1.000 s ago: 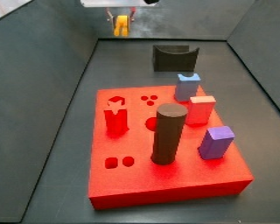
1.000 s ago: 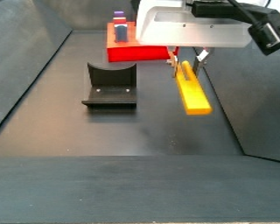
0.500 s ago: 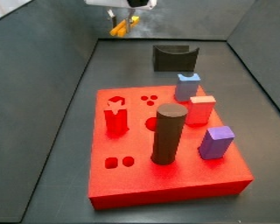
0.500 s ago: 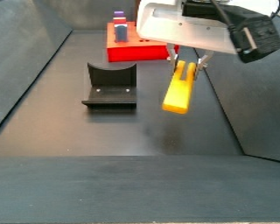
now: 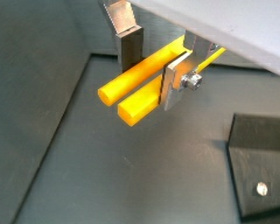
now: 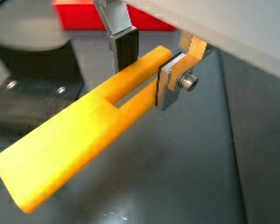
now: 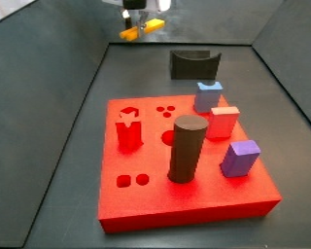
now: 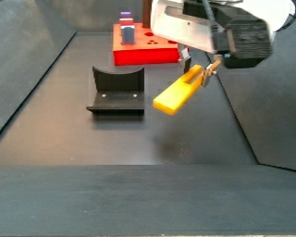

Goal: Pick up the square-circle object. Move up. Rotate the square-circle object. Place the square-circle object on the fixture. Regrasp the square-circle object. Move to above the board. Insert the square-circle object.
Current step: Rotate the square-circle object.

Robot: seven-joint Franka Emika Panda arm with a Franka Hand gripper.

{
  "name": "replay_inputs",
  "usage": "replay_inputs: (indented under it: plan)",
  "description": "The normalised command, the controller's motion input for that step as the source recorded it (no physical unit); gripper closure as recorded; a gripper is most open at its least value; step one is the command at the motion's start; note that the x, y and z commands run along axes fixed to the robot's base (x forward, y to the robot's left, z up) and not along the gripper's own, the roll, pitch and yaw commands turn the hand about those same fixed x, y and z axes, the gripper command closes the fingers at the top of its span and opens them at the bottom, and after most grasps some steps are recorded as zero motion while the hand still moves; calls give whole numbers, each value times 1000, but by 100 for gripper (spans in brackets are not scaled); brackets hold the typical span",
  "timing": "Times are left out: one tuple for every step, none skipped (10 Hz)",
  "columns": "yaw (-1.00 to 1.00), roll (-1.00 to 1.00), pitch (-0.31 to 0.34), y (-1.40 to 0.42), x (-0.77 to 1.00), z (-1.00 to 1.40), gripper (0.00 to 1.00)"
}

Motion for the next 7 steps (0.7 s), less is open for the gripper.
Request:
replay_inputs:
  plan:
    - [-1000,2,-10,15,4,-15,100]
    - [-1000,2,-10,15,4,-15,100]
    - [-1000,2,-11,15,4,-15,100]
    - [-1000,2,-11,15,4,-15,100]
    - [-1000,2,-11,15,4,-15,100]
    - [-1000,2,-11,15,4,-15,100]
    - [-1000,2,-12,15,4,-15,100]
